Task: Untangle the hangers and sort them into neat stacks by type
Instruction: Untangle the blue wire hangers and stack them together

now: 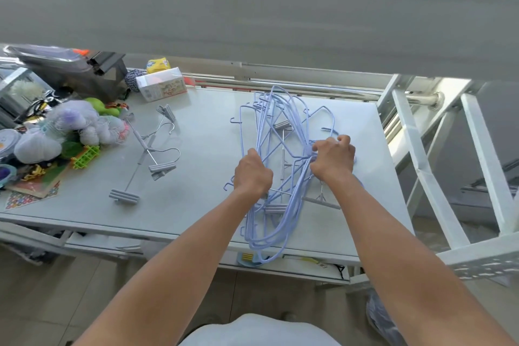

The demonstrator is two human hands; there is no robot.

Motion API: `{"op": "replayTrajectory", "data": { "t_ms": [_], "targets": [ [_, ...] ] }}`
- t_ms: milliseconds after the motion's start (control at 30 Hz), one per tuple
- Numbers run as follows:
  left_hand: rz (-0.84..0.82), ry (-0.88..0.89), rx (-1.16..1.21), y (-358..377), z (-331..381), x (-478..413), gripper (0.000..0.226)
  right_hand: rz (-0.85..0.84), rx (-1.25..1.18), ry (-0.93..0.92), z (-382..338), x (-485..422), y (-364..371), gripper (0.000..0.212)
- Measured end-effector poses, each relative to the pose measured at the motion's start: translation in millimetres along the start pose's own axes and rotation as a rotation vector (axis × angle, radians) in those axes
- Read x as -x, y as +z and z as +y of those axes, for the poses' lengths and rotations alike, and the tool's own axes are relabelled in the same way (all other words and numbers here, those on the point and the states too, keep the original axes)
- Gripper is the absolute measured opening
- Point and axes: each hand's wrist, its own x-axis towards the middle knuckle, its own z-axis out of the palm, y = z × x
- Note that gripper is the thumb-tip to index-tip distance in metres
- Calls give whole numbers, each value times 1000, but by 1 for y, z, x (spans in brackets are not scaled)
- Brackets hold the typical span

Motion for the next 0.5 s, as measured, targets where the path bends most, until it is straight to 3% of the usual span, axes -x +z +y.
{"op": "replayTrajectory", "data": {
  "t_ms": [133,233,300,400,433,500],
  "targets": [
    [-43,-10,-21,-1,1,-4,21,106,-334,259,-5,10,-9,29],
    [-58,-26,10,0,1,-4,16,-141,-442,371,-17,20,-10,53],
    [-54,-40,45,0,2,-4,8,-255,-438,387,-24,28,-5,58],
    [-58,-42,121,0,1,-6,8,-304,-588,425,-31,31,6,25],
    [-70,-39,154,1,0,-7,9,-310,-769,485,-32,28,10,10],
    [-69,-52,218,0,1,-9,8,-327,-1202,650,-38,27,13,15]
  ]
}}
